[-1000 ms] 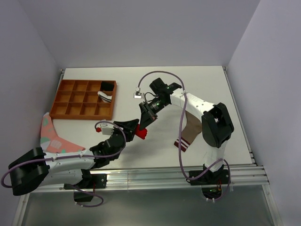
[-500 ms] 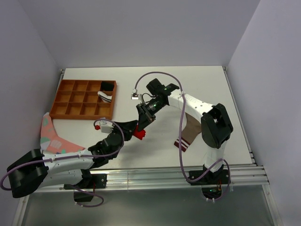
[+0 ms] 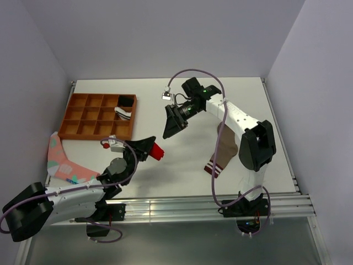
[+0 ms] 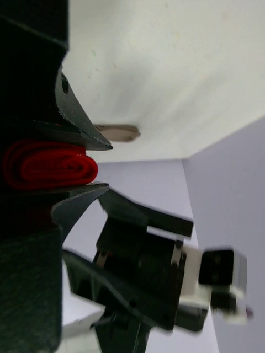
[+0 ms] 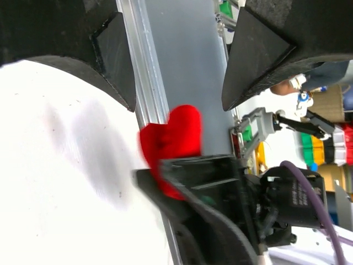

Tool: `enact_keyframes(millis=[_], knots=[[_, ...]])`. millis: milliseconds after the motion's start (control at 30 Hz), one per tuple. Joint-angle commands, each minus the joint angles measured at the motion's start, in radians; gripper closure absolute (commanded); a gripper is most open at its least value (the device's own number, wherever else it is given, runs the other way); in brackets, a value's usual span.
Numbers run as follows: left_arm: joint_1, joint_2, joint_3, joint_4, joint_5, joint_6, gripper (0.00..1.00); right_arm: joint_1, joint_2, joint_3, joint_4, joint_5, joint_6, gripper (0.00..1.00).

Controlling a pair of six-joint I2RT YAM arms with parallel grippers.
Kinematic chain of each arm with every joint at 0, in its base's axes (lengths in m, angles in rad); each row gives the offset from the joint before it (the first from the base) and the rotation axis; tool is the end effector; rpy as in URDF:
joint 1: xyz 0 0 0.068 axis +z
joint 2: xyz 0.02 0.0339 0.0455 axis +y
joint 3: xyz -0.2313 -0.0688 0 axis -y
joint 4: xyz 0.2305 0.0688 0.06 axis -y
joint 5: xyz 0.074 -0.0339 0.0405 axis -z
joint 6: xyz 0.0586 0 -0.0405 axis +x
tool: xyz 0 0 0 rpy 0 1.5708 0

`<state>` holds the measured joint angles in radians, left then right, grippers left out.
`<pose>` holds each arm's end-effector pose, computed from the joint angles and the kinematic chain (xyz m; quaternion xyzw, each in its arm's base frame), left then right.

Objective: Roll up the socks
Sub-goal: Pick up the sock at the center of the board.

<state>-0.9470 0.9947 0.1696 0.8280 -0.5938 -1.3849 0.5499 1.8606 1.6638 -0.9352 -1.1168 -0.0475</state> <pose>0.1534 -0.1570 0.1792 -0.3489 0.6141 -0.5410 0.4566 0.2847 0.2363 0.2587 -0.3538 0.7572 0.5468 0.0502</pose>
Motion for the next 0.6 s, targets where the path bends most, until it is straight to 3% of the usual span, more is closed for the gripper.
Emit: enact_keyframes(millis=[0, 167, 567], knots=[[0.022, -0.037, 0.027, 0.220, 0.068, 0.161, 1.00, 0.002, 0.028, 0.056, -0.054, -0.080, -0.005, 0.28], [0.051, -0.030, 0.039, 0.338, 0.130, 0.215, 1.00, 0.007, 0.063, 0.198, -0.125, -0.140, -0.038, 0.25], [0.123, 0.041, 0.140, 0.491, 0.295, 0.284, 1.00, 0.074, 0.061, 0.217, -0.068, -0.216, 0.027, 0.20]])
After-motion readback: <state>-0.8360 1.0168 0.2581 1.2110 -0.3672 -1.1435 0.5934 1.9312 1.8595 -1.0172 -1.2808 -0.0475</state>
